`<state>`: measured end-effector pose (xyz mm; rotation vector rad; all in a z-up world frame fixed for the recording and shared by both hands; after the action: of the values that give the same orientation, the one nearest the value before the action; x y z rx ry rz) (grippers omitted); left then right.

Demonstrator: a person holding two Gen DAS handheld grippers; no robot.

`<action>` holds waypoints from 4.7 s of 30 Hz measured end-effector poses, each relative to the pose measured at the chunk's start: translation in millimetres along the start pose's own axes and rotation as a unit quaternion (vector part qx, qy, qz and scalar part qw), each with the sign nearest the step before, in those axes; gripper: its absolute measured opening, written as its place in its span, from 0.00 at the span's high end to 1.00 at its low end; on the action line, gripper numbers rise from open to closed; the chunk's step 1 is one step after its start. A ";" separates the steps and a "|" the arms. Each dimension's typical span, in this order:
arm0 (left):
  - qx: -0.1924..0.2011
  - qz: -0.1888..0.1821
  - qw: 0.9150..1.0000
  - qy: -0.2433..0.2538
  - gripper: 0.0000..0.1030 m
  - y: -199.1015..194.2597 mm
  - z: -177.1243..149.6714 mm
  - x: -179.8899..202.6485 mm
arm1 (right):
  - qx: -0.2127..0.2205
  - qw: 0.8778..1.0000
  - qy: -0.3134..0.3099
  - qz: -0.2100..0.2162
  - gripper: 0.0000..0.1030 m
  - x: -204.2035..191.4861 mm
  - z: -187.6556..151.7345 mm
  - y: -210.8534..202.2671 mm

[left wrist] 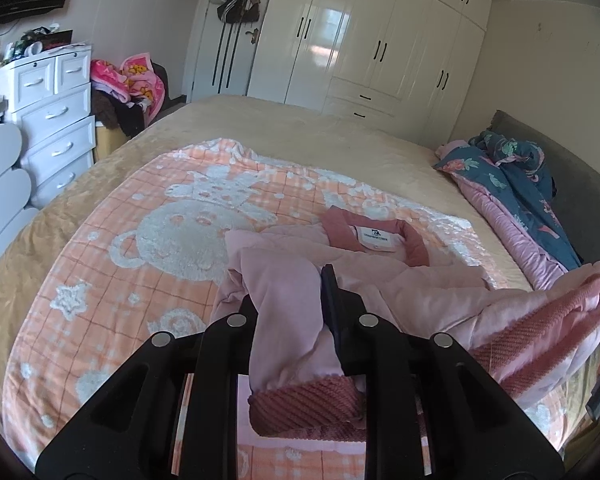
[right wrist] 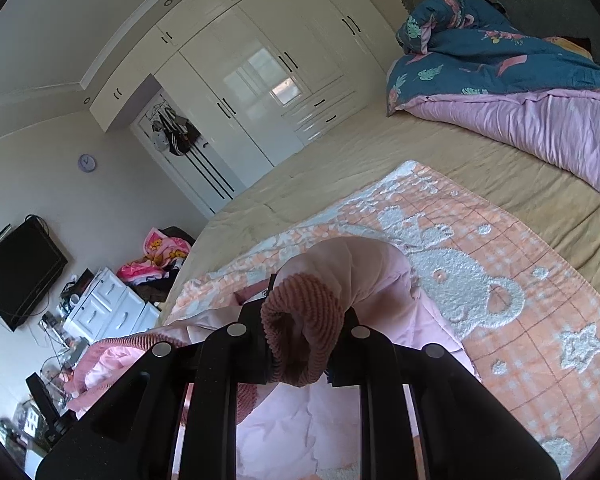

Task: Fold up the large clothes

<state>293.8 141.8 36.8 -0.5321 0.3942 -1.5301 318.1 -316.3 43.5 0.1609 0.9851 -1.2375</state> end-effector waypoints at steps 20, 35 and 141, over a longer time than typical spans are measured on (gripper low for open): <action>-0.018 0.011 1.000 0.004 0.87 56.1 7.1 1.0 | -0.015 0.995 0.028 0.091 0.26 16.4 13.1 27.6; -0.031 0.001 0.999 -0.016 0.79 79.9 12.3 -14.2 | -0.084 0.987 -0.094 -0.100 0.09 67.5 -21.0 92.7; -0.095 0.024 0.995 0.008 0.85 155.2 -22.4 -28.9 | -0.092 0.975 -0.101 -0.177 0.82 96.4 -22.7 166.9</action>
<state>409.9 163.4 -70.4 -0.6538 0.5649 -1.4587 445.5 -309.6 -102.7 -0.2945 0.9687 -1.4450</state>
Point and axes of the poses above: each gripper's, at about its wrist camera, not at the fingertips, and y roughly the way its jaws point, x to its right, z to its top, the point moved 4 cm from there along y, roughly the way its jaws point, and after that the axes turned 10 degrees about y, right-handed, at the moved point
